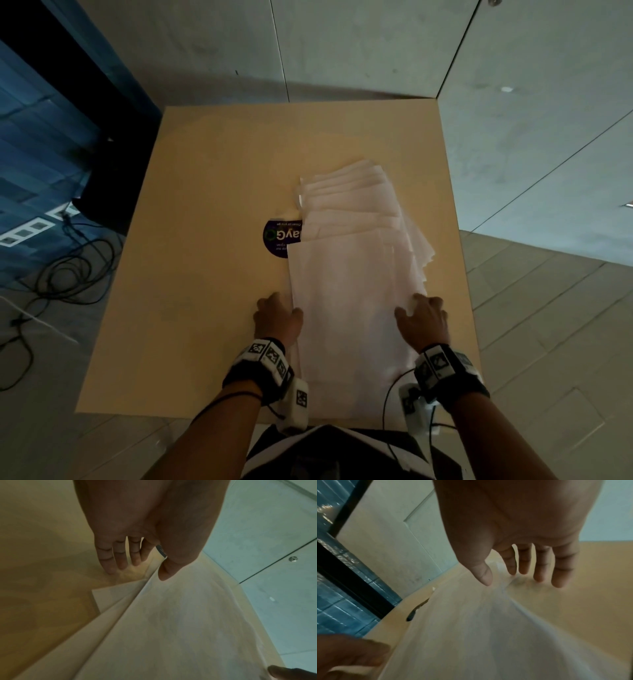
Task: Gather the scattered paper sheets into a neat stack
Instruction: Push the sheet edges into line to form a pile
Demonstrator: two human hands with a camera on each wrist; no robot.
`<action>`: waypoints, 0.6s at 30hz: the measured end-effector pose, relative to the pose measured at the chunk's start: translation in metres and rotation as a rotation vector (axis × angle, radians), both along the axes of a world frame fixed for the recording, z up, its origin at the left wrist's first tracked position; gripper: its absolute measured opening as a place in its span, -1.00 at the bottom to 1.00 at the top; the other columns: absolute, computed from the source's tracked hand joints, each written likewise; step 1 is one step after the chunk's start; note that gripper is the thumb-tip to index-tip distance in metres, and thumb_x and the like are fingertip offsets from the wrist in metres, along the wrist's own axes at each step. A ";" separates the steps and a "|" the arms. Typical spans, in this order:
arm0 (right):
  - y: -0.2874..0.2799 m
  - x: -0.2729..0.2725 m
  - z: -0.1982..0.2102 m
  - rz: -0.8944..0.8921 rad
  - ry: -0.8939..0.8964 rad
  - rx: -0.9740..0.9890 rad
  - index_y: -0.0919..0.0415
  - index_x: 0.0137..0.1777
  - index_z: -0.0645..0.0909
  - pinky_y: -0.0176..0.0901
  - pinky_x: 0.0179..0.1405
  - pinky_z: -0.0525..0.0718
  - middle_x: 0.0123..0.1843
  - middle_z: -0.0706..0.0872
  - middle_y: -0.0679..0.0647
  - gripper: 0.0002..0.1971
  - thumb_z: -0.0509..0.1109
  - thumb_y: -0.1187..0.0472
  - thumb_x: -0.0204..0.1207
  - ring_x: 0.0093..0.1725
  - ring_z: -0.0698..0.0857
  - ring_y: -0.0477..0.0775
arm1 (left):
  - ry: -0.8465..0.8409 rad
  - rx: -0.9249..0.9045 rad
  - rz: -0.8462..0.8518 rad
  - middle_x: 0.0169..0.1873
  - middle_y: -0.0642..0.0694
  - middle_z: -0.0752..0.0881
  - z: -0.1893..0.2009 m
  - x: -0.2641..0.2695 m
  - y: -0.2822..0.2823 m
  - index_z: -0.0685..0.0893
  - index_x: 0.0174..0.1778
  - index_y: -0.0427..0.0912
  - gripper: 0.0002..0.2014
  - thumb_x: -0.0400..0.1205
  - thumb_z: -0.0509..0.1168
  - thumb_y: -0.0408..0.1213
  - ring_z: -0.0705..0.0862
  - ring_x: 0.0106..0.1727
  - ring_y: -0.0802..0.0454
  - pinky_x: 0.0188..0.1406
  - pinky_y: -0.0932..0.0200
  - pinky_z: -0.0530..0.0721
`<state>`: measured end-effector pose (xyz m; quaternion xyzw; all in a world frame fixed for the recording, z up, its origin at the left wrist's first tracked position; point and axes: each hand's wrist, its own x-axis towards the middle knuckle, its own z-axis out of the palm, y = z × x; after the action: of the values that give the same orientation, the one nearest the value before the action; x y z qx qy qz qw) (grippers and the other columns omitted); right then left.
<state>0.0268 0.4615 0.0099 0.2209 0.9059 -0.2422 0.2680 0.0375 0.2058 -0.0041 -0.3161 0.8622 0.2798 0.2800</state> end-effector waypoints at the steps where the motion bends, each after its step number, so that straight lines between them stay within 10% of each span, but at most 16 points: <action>1: 0.005 -0.009 0.000 -0.023 0.017 0.013 0.24 0.53 0.34 0.17 0.36 0.45 0.48 0.31 0.25 -0.44 0.29 0.02 0.59 0.43 0.37 0.39 | 0.002 -0.002 0.024 0.52 -0.26 0.28 0.001 -0.004 -0.003 0.26 0.62 -0.17 -0.35 0.63 0.26 -0.05 0.35 0.49 -0.32 0.45 -0.10 0.40; 8: 0.024 -0.078 -0.002 0.040 0.107 0.053 0.24 0.61 0.17 0.28 0.47 0.36 0.63 0.19 0.16 -0.33 0.29 -0.02 0.60 0.56 0.24 0.30 | 0.074 -0.051 -0.093 0.47 -0.26 0.38 0.002 -0.050 0.001 0.38 0.51 -0.17 -0.41 0.58 0.24 0.00 0.37 0.45 -0.30 0.42 -0.12 0.43; 13: 0.016 -0.105 -0.006 0.133 0.115 0.047 0.22 0.66 0.05 0.27 0.55 0.25 0.69 0.13 0.13 -0.31 0.23 -0.02 0.64 0.65 0.17 0.21 | 0.144 0.003 -0.228 0.70 -0.11 0.01 0.005 -0.087 0.019 -0.06 0.71 -0.10 -0.20 0.65 0.24 -0.04 0.05 0.69 -0.16 0.60 -0.11 0.25; 18: 0.007 -0.119 -0.006 0.084 0.143 0.070 0.21 0.55 0.24 0.24 0.39 0.41 0.53 0.35 0.20 -0.44 0.23 0.00 0.63 0.48 0.35 0.28 | 0.066 -0.036 -0.139 0.68 -0.23 0.04 0.004 -0.120 0.026 -0.06 0.71 -0.14 -0.18 0.65 0.26 -0.03 0.02 0.68 -0.27 0.58 -0.13 0.21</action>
<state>-0.0924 0.4683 0.0038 0.1743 0.9391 -0.2141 0.2047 -0.0830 0.2322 -0.0005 -0.2508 0.8958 0.2544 0.2645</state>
